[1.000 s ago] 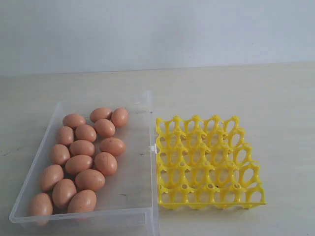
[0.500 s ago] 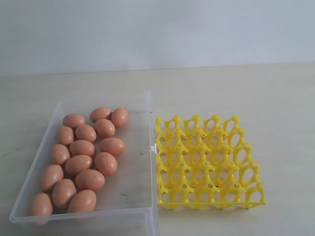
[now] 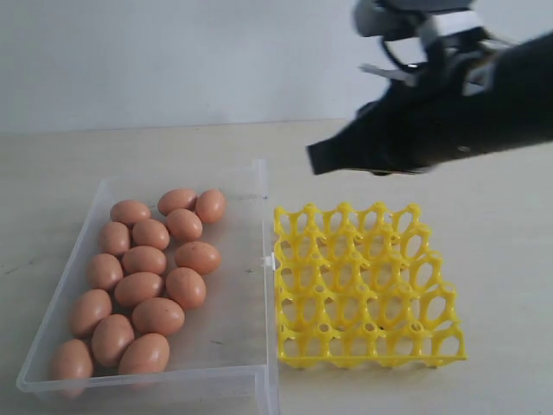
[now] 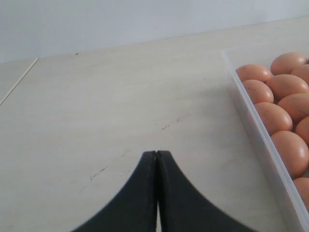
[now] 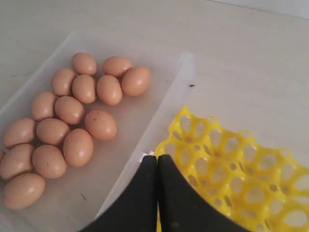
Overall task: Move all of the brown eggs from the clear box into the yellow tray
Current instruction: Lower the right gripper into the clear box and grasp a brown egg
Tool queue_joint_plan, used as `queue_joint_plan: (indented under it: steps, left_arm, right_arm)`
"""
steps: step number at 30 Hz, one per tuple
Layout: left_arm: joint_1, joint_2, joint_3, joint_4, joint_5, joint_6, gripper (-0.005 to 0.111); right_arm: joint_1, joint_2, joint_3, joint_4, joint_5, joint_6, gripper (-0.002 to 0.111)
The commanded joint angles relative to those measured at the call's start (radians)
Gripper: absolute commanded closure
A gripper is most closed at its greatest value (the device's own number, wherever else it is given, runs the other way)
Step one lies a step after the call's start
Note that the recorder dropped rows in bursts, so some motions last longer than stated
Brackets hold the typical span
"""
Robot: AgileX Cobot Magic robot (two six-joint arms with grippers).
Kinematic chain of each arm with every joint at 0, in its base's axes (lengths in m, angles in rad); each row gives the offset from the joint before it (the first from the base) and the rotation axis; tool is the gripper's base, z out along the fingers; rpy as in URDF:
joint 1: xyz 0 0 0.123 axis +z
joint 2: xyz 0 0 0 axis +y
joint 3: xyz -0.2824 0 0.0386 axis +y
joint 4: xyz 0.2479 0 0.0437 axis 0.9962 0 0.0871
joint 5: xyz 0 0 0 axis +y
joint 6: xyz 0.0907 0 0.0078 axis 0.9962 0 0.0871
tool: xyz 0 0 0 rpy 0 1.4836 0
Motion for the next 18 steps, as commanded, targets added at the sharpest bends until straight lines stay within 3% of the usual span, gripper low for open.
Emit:
queue_joint_plan:
  steps: [1, 6, 9, 18]
  left_arm:
    - [-0.008, -0.006, -0.004, -0.002, -0.009, -0.004, 0.107]
    - [-0.008, -0.006, -0.004, -0.002, -0.009, -0.004, 0.107]
    - [-0.008, -0.006, -0.004, -0.002, -0.009, -0.004, 0.107]
    - [-0.008, -0.006, -0.004, -0.002, -0.009, -0.004, 0.107]
  right_arm:
    - [0.072, 0.229, -0.223, -0.019, 0.134, -0.076, 0.108]
    - [0.122, 0.465, -0.468, -0.019, 0.302, -0.140, 0.107]
    - [0.141, 0.578, -0.584, -0.017, 0.387, -0.167, 0.099]
    - [0.164, 0.808, -0.826, -0.008, 0.548, -0.169, 0.051]
